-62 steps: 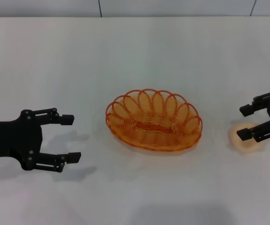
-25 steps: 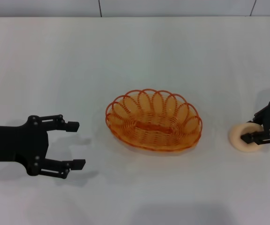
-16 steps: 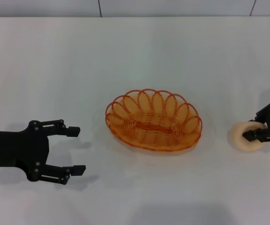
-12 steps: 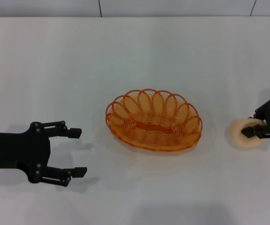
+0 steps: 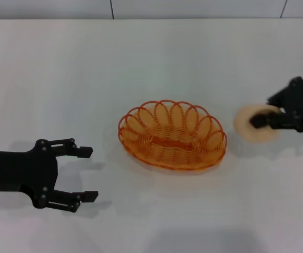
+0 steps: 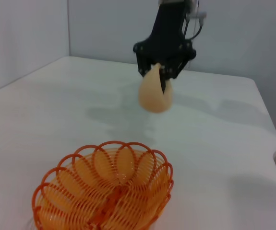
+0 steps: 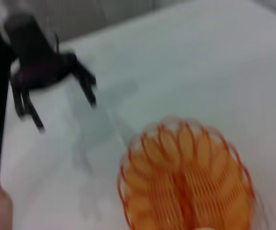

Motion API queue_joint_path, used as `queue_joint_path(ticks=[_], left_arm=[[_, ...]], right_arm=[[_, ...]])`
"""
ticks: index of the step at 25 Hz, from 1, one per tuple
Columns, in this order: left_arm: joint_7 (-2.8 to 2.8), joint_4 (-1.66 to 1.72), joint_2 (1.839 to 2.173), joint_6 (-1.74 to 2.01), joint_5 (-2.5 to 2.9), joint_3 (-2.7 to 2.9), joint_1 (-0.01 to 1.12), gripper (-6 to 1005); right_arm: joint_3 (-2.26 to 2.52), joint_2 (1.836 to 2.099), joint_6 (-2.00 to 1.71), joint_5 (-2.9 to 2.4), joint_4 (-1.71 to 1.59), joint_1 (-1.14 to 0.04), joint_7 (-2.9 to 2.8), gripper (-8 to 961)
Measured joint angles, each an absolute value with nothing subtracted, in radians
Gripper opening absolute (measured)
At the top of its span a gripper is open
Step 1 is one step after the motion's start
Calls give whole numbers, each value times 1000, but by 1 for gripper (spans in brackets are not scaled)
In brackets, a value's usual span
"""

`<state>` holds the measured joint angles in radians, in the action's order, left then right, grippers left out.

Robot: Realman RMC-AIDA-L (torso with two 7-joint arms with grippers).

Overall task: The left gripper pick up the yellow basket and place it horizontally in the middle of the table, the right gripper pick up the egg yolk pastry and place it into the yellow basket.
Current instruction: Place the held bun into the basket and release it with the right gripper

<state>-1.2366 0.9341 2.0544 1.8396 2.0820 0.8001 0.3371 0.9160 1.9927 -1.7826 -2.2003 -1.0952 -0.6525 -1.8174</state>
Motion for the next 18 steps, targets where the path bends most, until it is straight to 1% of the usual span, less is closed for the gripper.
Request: queue_joint_path(ticks=[2, 3, 14, 18], left_arm=[[-1236, 934, 2054, 1839, 2082, 799, 337, 892], [-1237, 934, 2054, 1839, 2082, 799, 338, 892], [-1258, 965, 2059, 1838, 2083, 794, 328, 891], [-1259, 965, 2058, 1836, 2084, 793, 328, 891]], right_arm=[[932, 2013, -1758, -2178, -1109, -655, -1841, 144], [948, 2019, -1740, -2166, -1108, -655, -1849, 139], [1286, 2021, -1372, -2006, -986, -661, -1868, 65], [1307, 2022, -1330, -1953, -955, -661, -1855, 137]])
